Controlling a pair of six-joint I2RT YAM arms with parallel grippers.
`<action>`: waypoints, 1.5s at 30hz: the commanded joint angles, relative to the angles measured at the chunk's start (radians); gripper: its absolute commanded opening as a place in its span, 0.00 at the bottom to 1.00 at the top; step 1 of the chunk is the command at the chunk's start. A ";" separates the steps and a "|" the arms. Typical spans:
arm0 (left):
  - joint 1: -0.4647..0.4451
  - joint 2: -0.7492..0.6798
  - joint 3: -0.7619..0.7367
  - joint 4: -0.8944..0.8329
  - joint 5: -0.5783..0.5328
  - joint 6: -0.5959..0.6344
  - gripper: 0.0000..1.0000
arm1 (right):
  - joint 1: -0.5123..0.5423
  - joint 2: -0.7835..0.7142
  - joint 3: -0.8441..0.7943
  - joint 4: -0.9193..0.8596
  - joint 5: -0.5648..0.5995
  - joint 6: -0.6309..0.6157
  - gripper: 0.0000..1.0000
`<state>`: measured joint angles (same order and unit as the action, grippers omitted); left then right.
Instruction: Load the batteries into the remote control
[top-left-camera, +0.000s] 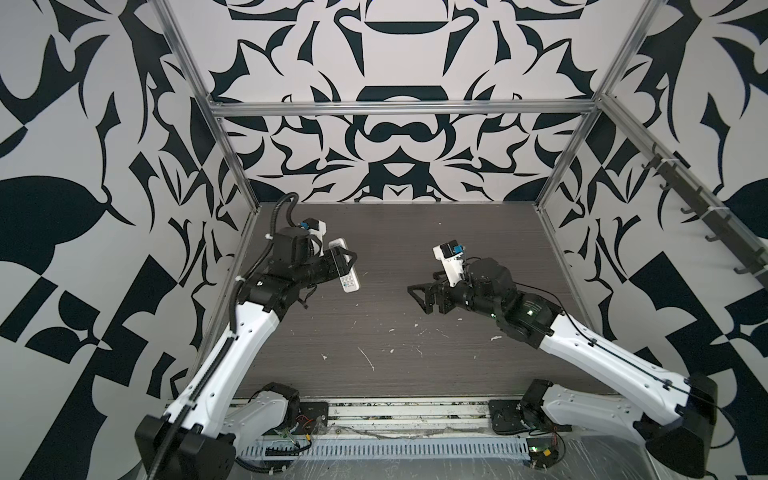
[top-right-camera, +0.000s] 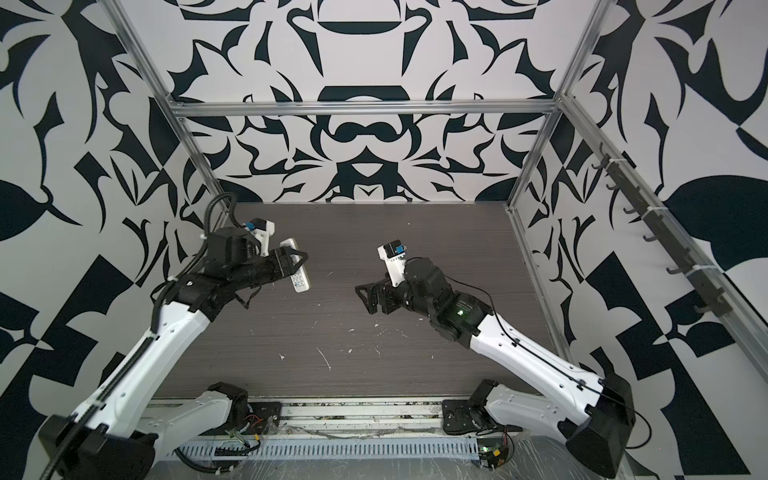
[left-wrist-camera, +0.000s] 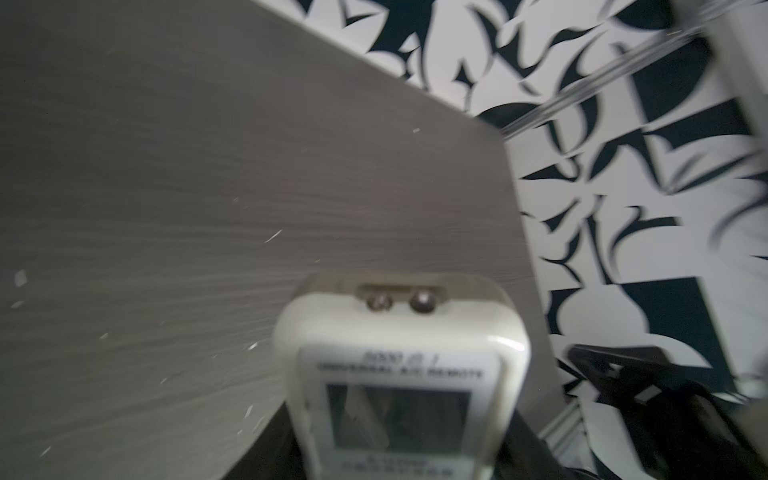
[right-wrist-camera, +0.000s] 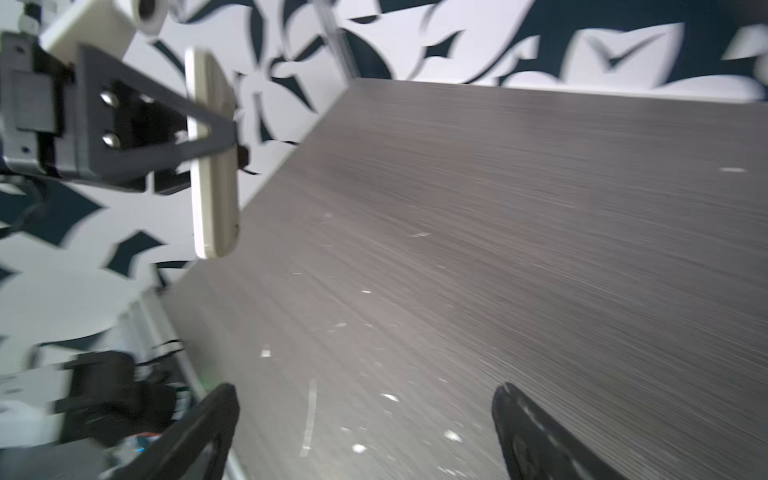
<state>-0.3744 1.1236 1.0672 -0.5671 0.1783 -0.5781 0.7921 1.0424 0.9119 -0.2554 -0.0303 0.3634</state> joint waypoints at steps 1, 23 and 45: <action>-0.091 0.058 0.047 -0.166 -0.228 0.007 0.14 | -0.009 -0.012 -0.005 -0.110 0.207 -0.057 0.99; -0.402 0.445 0.145 -0.260 -0.413 -0.210 0.21 | -0.016 -0.048 -0.117 -0.089 0.382 -0.068 0.99; -0.483 0.614 0.022 -0.069 -0.343 -0.317 0.21 | -0.021 -0.007 -0.131 -0.053 0.359 -0.061 0.99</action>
<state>-0.8452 1.7092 1.0977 -0.6605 -0.1757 -0.8627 0.7784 1.0359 0.7822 -0.3454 0.3294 0.3035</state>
